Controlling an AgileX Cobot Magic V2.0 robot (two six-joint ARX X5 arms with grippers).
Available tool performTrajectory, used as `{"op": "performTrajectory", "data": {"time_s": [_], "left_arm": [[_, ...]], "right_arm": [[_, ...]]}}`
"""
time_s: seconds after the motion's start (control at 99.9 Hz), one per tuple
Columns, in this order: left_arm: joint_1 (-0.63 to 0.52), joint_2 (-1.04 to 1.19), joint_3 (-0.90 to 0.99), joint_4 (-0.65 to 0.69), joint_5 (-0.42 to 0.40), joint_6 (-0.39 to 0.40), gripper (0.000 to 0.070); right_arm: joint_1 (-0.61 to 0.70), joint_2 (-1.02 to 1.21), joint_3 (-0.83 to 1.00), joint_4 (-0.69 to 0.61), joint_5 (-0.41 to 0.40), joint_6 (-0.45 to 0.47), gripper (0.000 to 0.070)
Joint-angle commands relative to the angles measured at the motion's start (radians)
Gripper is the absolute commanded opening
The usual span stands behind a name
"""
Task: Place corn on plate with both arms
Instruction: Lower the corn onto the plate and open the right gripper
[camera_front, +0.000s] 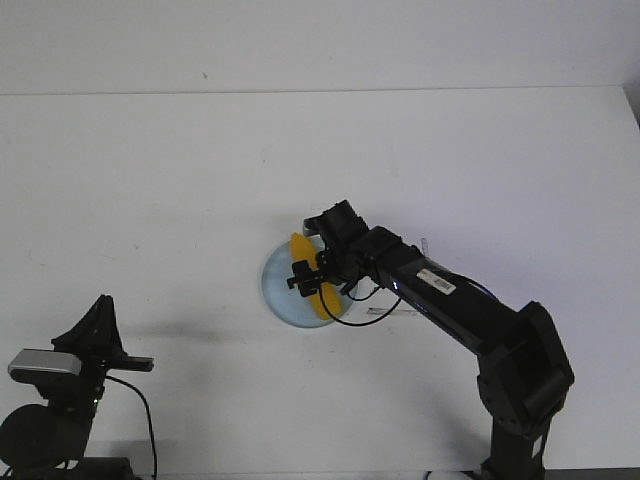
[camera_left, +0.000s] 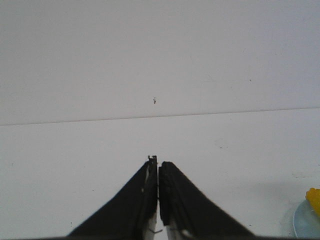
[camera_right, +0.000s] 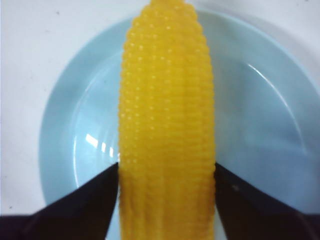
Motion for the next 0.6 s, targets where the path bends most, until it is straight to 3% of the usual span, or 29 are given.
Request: {"op": "performTrajectory", "data": {"time_s": [0.0,0.2,0.38,0.461,0.561,0.591], "left_arm": [[0.001,-0.002,0.005,0.012,0.0,0.014,0.0001],[0.001,-0.002,0.005,0.012,0.0,0.014,0.0001],[0.001,-0.002,0.005,0.012,0.0,0.014,0.0001],[0.001,-0.002,0.005,0.012,0.0,0.014,0.0001],[0.001,-0.002,0.005,0.012,0.0,0.013,0.0001],[0.001,-0.002,0.005,0.012,0.0,0.013,0.0001]], "right_arm": [[0.01,0.026,0.016,0.006,-0.003,0.008,0.0498],[0.01,-0.024,0.024,0.024,0.015,-0.041,0.0497],[0.012,-0.101,0.032,0.064,0.125,-0.153,0.044],[0.015,-0.126,0.032,0.058,0.18,-0.182,0.0304],[0.021,-0.154,0.032,0.041,0.243,-0.254,0.0],[0.027,-0.16,0.031,0.041,0.262,-0.282,0.0001]]}}
